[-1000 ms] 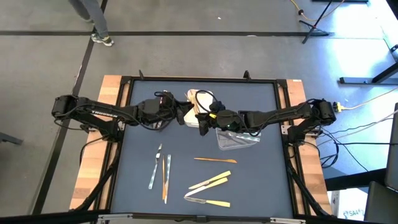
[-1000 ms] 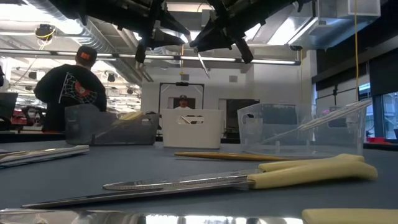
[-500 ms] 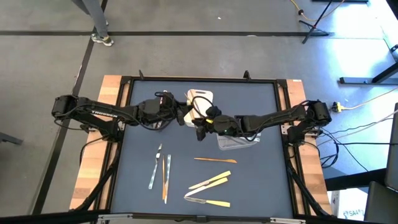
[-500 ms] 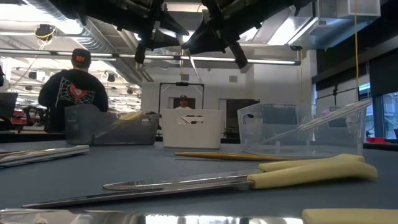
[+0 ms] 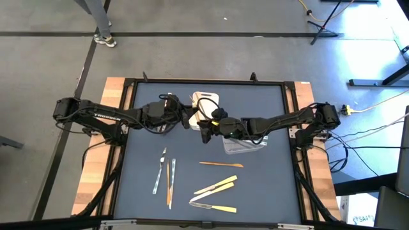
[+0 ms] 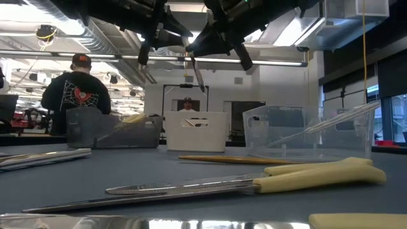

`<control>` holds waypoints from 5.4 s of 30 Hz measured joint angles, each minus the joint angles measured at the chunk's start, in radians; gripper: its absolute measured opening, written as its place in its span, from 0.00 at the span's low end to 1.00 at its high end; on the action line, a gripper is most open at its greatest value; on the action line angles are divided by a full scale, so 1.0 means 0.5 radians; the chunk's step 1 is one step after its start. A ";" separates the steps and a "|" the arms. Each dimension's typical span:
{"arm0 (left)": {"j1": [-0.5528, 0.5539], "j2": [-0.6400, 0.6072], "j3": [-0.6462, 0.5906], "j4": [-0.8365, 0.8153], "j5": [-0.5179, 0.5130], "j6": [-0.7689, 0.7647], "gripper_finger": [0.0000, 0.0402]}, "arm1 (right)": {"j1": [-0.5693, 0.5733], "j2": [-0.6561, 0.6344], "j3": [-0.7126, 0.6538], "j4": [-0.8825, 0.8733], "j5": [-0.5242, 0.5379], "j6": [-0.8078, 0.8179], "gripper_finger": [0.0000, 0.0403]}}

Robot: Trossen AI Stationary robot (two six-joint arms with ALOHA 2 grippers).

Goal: Sort silverware by color (type)
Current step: Put the yellow knife into the black bin, then put the right gold knife into the white bin

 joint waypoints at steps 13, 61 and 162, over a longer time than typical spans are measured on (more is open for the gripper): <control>0.000 -0.001 0.000 -0.008 0.008 0.016 0.12 | 0.000 0.000 0.000 -0.007 -0.001 0.004 0.04; 1.513 -0.788 -0.002 -1.244 1.352 0.695 0.13 | 0.002 -0.262 0.000 -0.177 -0.439 -0.421 0.31; 1.445 -0.798 -0.345 -1.309 1.095 0.900 0.42 | 0.265 -0.259 -0.002 -0.259 -0.693 -0.812 0.31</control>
